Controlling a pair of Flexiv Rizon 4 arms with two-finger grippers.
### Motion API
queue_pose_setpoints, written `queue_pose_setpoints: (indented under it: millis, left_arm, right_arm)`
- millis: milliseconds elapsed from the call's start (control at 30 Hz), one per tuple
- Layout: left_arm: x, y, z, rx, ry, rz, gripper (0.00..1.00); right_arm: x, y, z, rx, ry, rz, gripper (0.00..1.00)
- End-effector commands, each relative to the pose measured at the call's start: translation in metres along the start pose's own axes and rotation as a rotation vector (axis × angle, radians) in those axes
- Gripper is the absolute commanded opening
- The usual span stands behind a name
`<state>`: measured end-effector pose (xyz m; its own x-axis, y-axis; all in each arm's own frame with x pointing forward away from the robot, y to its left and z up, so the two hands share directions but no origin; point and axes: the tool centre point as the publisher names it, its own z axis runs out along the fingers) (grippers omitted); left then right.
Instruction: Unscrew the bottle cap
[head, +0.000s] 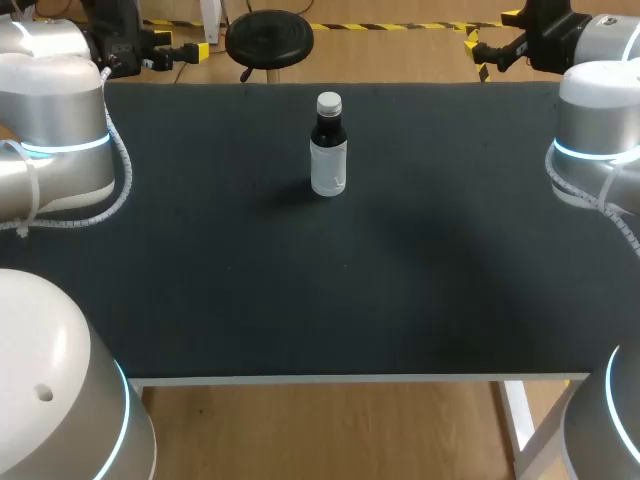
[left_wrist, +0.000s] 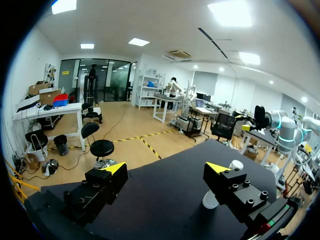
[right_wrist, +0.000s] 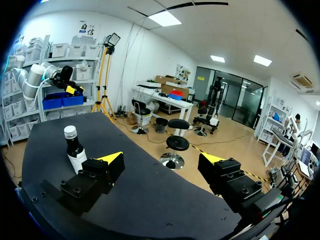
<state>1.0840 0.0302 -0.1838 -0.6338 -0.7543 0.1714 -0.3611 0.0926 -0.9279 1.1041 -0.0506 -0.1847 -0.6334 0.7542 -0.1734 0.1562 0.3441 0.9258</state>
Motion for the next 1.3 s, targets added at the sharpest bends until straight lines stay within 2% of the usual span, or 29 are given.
queue_pose_setpoints:
  millis: [33, 1100, 1167, 1300]
  left_arm:
    - [0.0, -0.001, 0.0, -0.003, 0.0, -0.001, 1.0]
    - [0.0, -0.001, 0.0, -0.003, 0.0, -0.001, 1.0]
    - [0.005, 0.001, 0.001, 0.006, 0.04, 0.045, 1.0]
    - [0.017, 0.003, 0.005, 0.042, 0.193, 0.14, 1.0]
  right_arm:
    - [0.0, 0.0, 0.0, 0.0, 0.0, 0.0, 1.0]
    - [0.0, 0.0, 0.0, 0.0, 0.0, 0.0, 1.0]
    - [0.0, 0.0, 0.0, 0.0, 0.0, 0.0, 1.0]
    - [0.0, 0.0, 0.0, 0.0, 0.0, 0.0, 1.0]
